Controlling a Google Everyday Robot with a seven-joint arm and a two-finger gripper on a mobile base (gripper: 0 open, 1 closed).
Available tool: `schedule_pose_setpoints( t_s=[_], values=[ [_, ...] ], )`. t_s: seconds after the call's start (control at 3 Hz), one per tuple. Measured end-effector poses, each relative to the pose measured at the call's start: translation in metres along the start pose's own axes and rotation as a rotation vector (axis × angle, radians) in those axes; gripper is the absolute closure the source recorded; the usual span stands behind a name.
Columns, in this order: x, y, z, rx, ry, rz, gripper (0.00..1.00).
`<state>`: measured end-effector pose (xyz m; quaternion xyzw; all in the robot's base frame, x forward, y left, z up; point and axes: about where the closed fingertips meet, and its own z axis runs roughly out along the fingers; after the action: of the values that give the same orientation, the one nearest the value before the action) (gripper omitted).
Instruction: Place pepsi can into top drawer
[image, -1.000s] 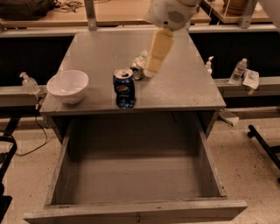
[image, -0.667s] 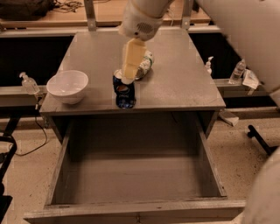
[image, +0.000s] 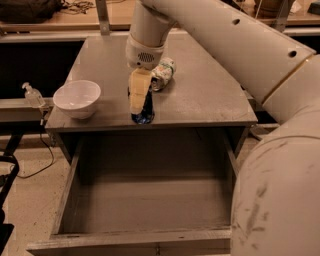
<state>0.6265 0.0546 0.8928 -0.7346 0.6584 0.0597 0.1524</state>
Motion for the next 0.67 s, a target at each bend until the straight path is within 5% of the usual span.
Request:
schedule_pose_setpoints(
  t_s=[0.67],
  values=[
    [-0.0023,-0.0021,0.0047,0.002,-0.005,-0.002,0.41]
  ],
)
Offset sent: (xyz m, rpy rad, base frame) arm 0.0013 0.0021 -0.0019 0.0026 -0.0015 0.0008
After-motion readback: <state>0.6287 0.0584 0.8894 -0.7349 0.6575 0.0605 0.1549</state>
